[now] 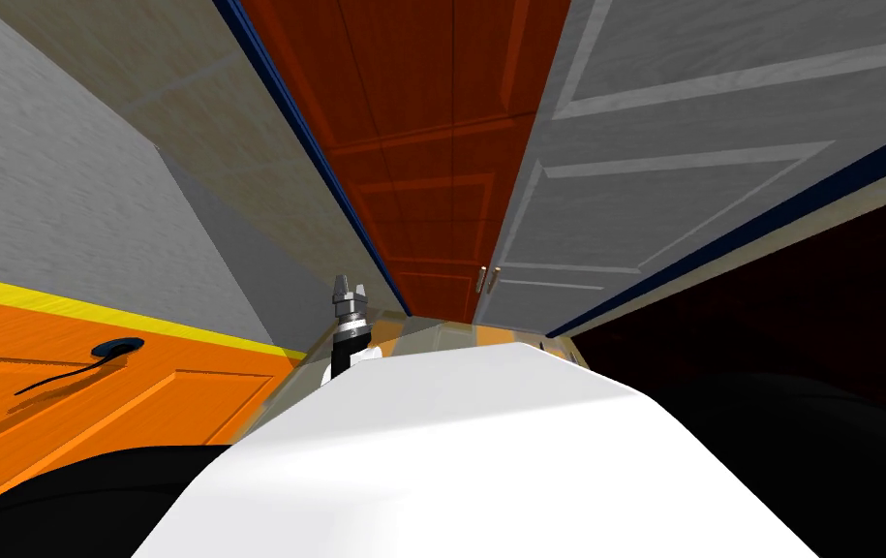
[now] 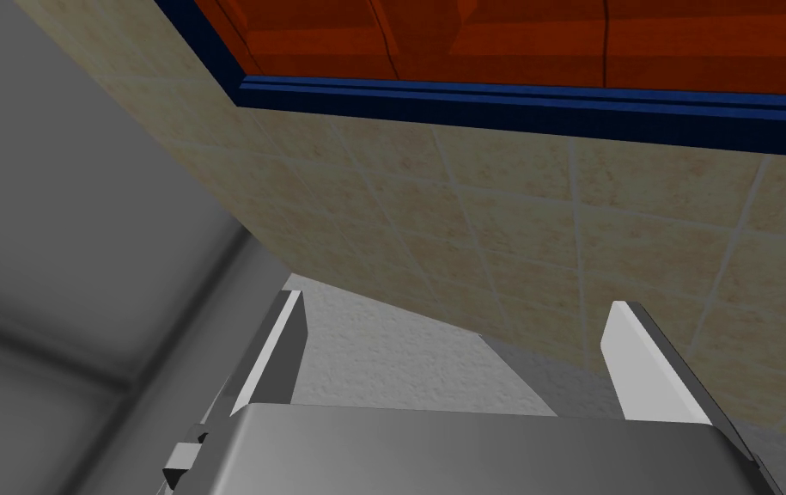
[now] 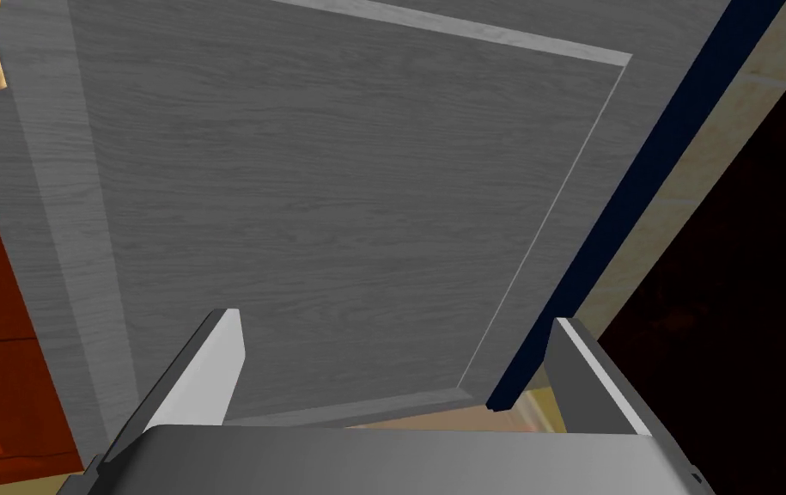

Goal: Pull the door open

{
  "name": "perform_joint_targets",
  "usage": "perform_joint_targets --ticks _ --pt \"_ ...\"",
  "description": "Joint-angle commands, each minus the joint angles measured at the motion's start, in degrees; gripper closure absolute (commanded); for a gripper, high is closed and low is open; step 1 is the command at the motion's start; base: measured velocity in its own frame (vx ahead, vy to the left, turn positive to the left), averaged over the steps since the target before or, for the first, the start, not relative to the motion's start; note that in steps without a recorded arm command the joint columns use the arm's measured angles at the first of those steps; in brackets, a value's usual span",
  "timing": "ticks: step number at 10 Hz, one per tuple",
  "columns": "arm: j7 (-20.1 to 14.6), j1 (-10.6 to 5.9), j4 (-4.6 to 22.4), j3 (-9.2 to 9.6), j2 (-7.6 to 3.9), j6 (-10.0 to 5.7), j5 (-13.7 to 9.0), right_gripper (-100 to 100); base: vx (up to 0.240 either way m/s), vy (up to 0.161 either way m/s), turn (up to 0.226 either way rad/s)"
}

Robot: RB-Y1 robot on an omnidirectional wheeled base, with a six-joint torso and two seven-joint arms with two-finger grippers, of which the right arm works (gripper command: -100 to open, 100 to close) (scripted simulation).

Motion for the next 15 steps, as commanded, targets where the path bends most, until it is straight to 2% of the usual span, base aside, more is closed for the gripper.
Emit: perform_joint_targets --ticks 1,6,8,9,10,12,13,14,15 --pt "-0.37 -1.30 0.12 0.30 0.07 -0.12 0.17 -100 0.198 -0.062 0.110" --pt "-0.80 -5.48 -1.57 1.87 0.92 0.00 1.03 -100 0.189 -0.034 0.111" --pt "-0.92 -7.76 -2.67 2.86 1.51 0.06 1.57 -100 0.237 -0.027 0.154" --pt "-0.92 -7.76 -2.67 2.86 1.51 0.06 1.57 -100 0.131 -0.030 0.045" --pt "-0.97 -9.41 -3.55 3.64 1.99 0.11 1.99 -100 0.181 0.001 0.117" --pt "-1.02 -11.07 -4.42 4.42 2.48 0.16 2.42 -100 0.249 0.002 0.151" --pt "-1.07 -10.86 -3.75 4.14 2.25 0.15 2.26 -100 0.105 -0.006 0.027" --pt "-1.07 -10.86 -3.75 4.14 2.25 0.15 2.26 100 -0.013 0.002 -0.019" --pt "-1.07 -10.86 -3.75 4.14 2.25 0.15 2.26 100 -0.034 0.023 0.052"
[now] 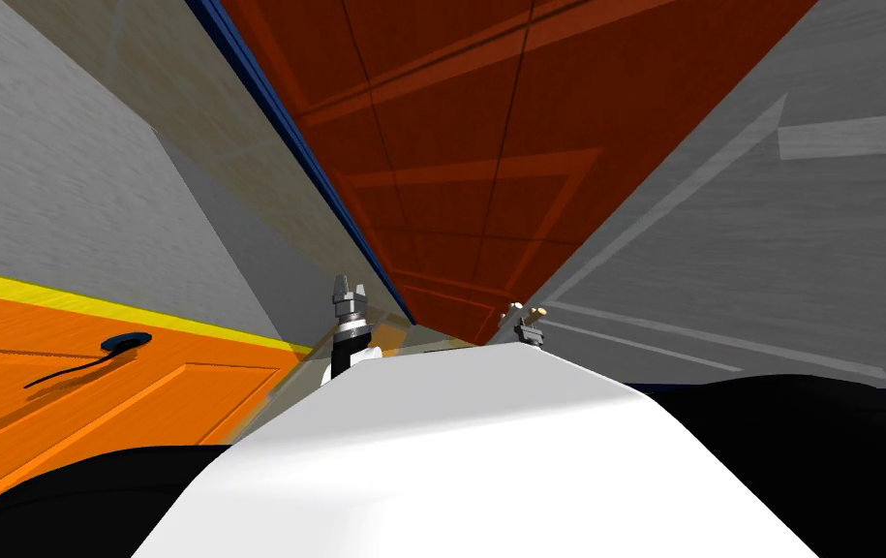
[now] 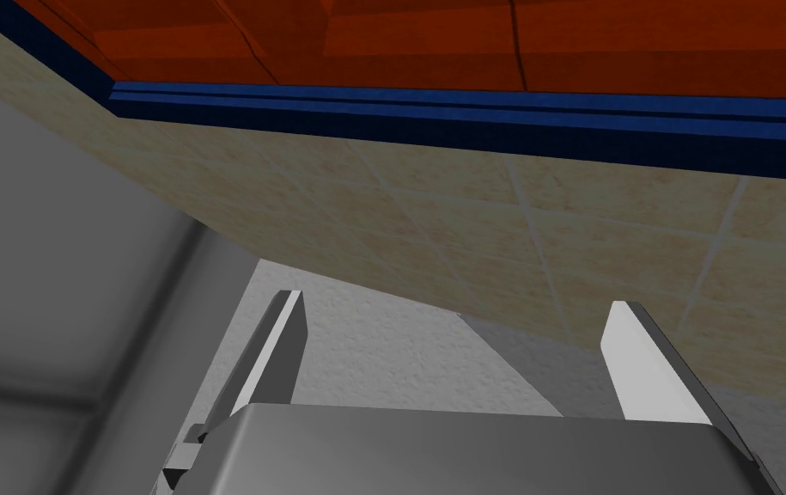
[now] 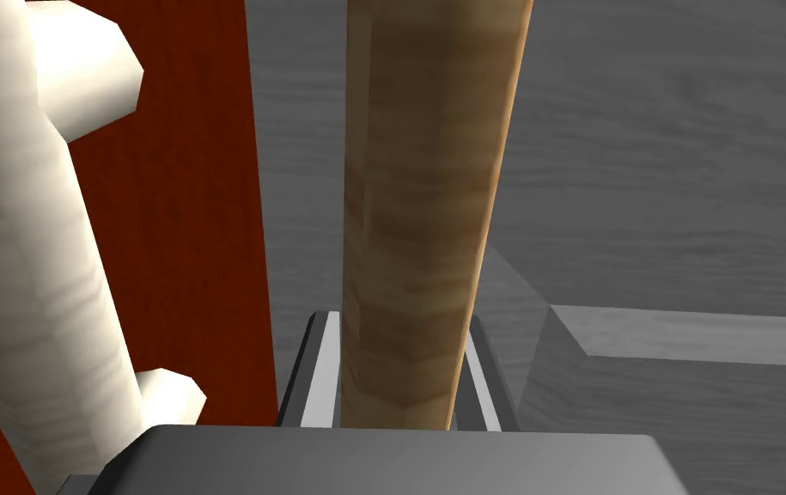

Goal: Pull the door open

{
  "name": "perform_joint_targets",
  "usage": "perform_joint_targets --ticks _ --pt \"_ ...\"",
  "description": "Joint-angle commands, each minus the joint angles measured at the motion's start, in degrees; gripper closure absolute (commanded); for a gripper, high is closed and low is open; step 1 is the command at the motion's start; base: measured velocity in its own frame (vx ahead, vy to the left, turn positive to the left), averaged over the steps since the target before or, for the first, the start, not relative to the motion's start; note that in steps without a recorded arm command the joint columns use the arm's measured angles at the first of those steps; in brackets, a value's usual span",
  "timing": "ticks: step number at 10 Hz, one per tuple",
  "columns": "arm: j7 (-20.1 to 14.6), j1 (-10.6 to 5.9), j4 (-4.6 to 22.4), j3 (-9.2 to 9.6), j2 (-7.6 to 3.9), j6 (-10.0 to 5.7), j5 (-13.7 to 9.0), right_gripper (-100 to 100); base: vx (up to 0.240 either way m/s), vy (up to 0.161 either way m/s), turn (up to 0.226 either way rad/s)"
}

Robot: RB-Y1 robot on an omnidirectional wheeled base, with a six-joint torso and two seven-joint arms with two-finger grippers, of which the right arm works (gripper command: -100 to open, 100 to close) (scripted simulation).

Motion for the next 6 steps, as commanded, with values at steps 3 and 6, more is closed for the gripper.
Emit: perform_joint_targets --ticks 3,6 --pt "0.04 0.25 0.16 -0.34 -0.23 -0.09 -0.13 100 -0.018 0.006 -0.003" --pt "0.03 1.68 1.08 -0.27 -0.47 0.11 -0.51 100 -0.092 0.024 -0.041"
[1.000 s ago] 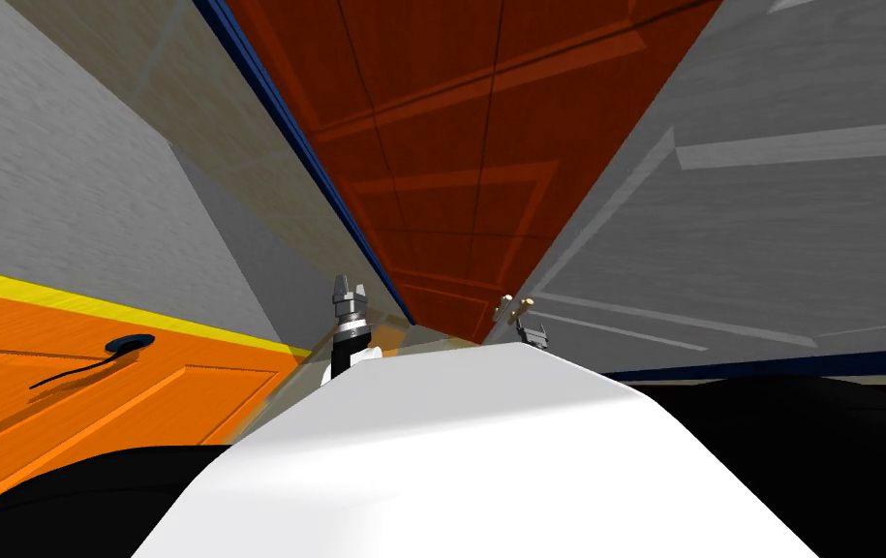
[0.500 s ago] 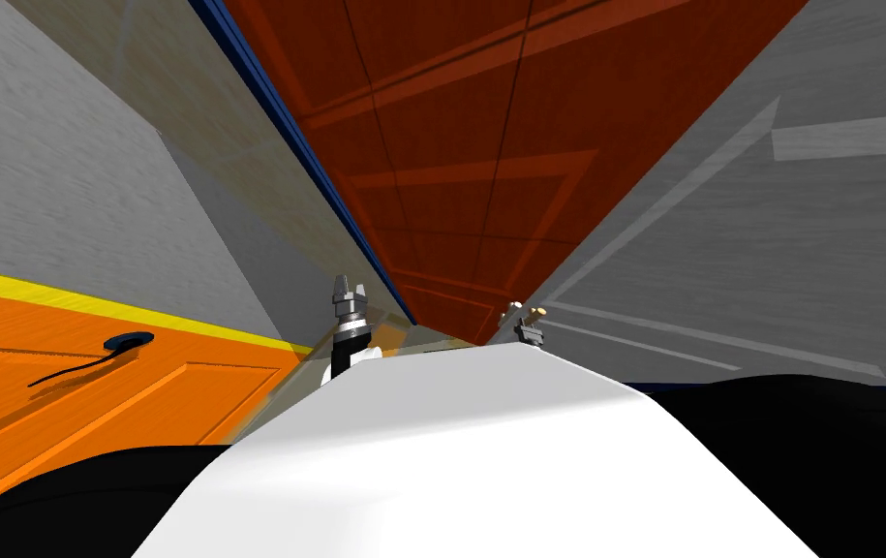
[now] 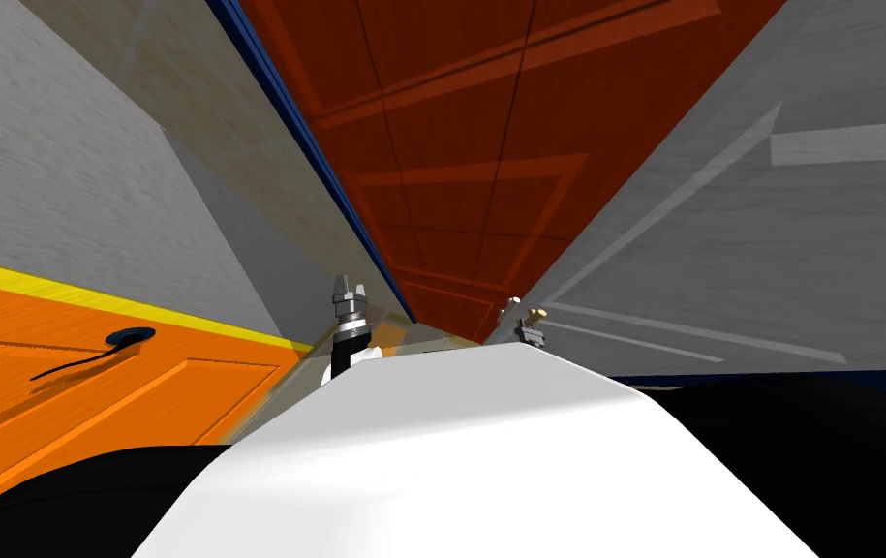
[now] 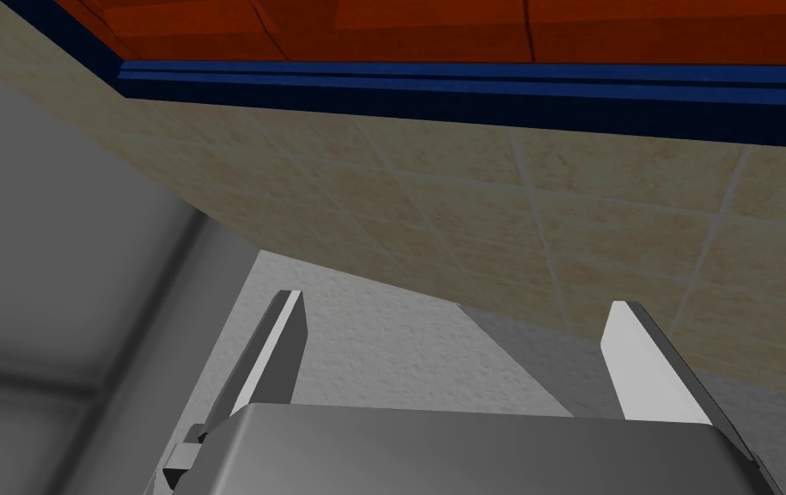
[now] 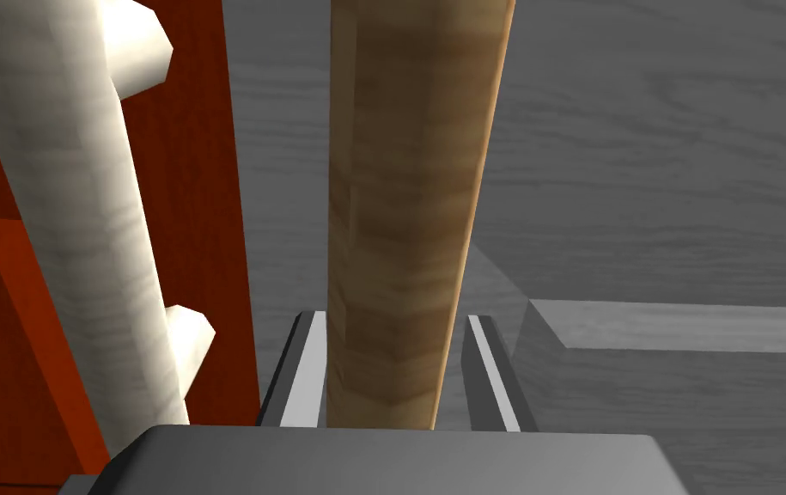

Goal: Pull the door open

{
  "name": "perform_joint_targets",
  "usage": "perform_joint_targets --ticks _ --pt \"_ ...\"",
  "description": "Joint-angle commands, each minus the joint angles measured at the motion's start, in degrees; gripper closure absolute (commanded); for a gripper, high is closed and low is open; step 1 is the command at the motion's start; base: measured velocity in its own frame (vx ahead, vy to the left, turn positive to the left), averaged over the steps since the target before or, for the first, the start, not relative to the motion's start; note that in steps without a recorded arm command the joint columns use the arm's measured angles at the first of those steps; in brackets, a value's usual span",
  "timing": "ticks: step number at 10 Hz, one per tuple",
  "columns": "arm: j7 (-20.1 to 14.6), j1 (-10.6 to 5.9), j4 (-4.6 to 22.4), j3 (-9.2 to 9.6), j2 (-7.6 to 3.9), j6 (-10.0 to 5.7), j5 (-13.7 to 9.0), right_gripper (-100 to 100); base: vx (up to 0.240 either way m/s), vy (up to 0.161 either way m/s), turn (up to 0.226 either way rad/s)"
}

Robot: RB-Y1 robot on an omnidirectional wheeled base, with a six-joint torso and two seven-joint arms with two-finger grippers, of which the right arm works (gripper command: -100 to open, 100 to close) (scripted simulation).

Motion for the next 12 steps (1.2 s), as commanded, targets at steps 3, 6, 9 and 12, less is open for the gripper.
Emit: perform_joint_targets --ticks 3,6,9,12 --pt "0.50 2.58 1.07 -0.95 -0.62 0.34 -0.89 100 -0.156 0.006 -0.071" --pt "0.48 3.71 1.82 -1.08 -1.19 0.16 -1.44 100 -0.150 0.019 -0.055" --pt "0.47 4.54 2.37 -1.14 -1.62 0.01 -1.86 100 -0.086 0.027 -0.035" --pt "0.45 5.36 2.93 -1.19 -2.06 -0.13 -2.28 100 -0.049 0.009 -0.027"
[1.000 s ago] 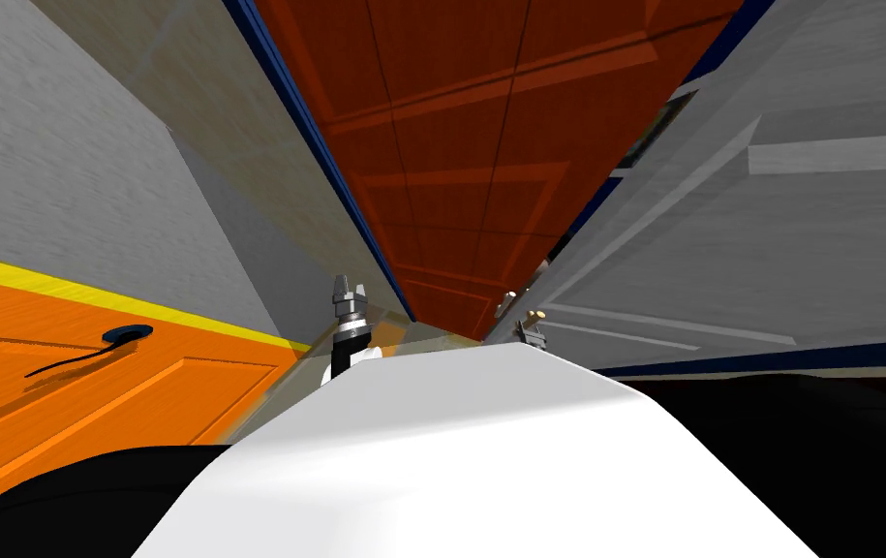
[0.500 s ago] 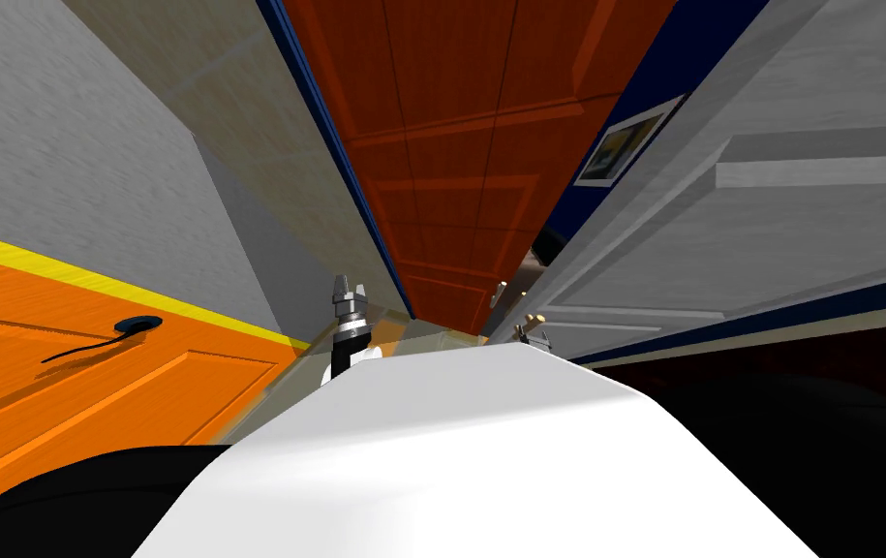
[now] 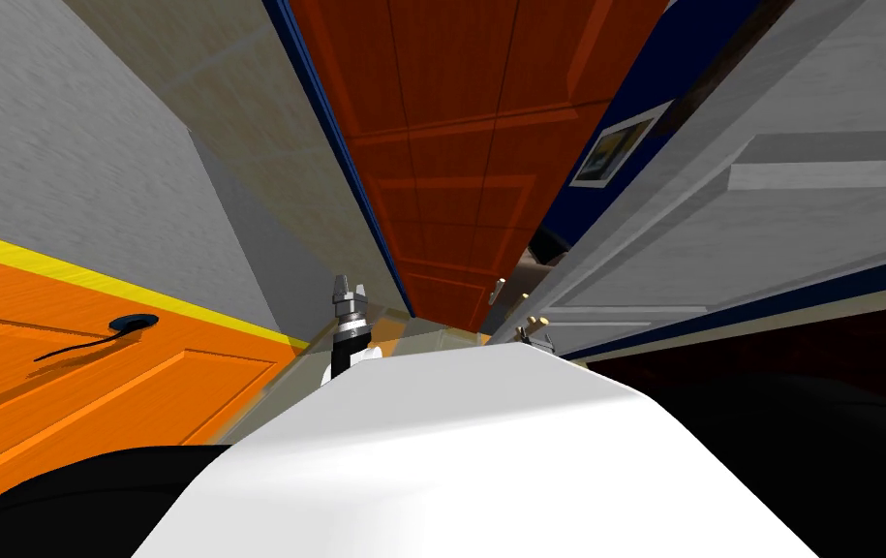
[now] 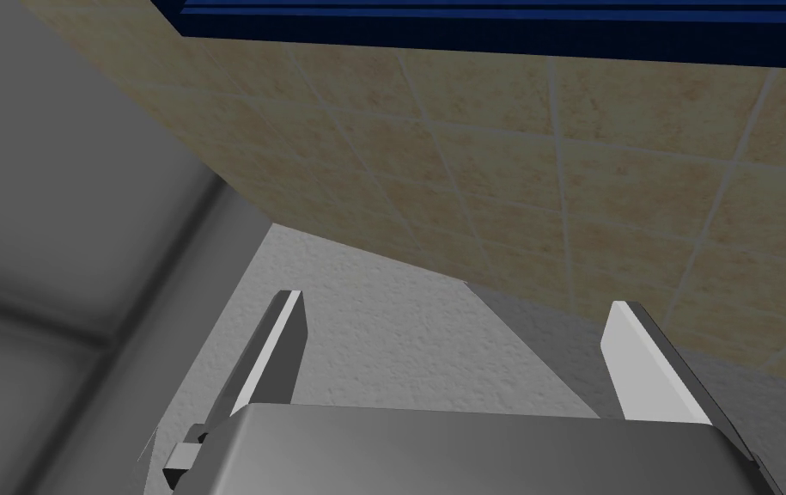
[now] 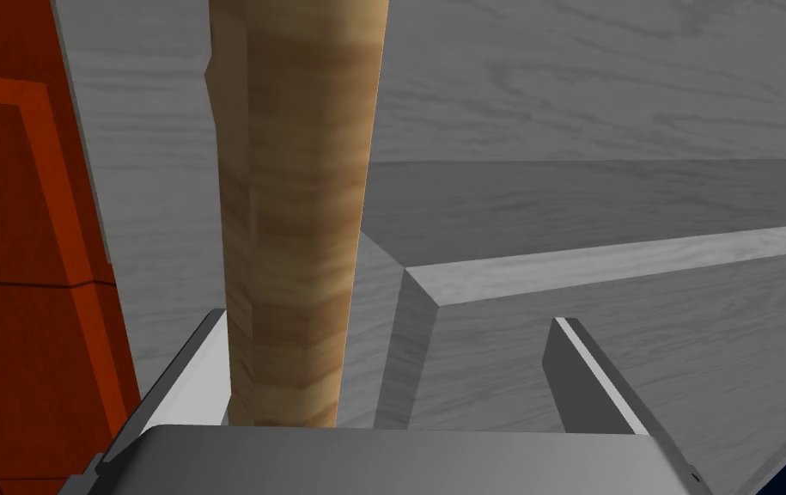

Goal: Pull the door open

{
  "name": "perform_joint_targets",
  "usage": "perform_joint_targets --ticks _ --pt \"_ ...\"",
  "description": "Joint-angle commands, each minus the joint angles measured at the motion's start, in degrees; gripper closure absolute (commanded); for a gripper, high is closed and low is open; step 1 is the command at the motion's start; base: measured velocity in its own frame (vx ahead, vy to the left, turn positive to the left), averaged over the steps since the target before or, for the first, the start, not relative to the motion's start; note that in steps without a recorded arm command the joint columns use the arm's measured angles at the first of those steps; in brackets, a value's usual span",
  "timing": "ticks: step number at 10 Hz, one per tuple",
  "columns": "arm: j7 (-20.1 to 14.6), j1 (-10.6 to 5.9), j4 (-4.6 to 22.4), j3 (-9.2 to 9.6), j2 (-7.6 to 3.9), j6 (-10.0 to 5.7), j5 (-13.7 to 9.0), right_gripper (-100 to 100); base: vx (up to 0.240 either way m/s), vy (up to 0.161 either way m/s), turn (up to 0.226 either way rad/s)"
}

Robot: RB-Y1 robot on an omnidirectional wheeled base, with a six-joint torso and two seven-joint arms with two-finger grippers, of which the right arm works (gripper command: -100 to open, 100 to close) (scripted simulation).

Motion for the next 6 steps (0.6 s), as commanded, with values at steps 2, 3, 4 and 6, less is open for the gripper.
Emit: perform_joint_targets --ticks 2,3,4,6 --pt "0.50 1.69 1.23 -1.31 -1.23 0.33 -1.08 100 -0.099 0.018 -0.033" --pt "0.48 2.04 1.52 -1.18 -1.53 0.20 -1.38 100 -0.093 0.022 -0.041" --pt "0.48 2.04 1.52 -1.18 -1.53 0.20 -1.38 100 -0.067 0.012 -0.063" --pt "0.46 2.57 1.95 -0.98 -1.97 0.00 -1.82 100 -0.087 0.015 -0.049"
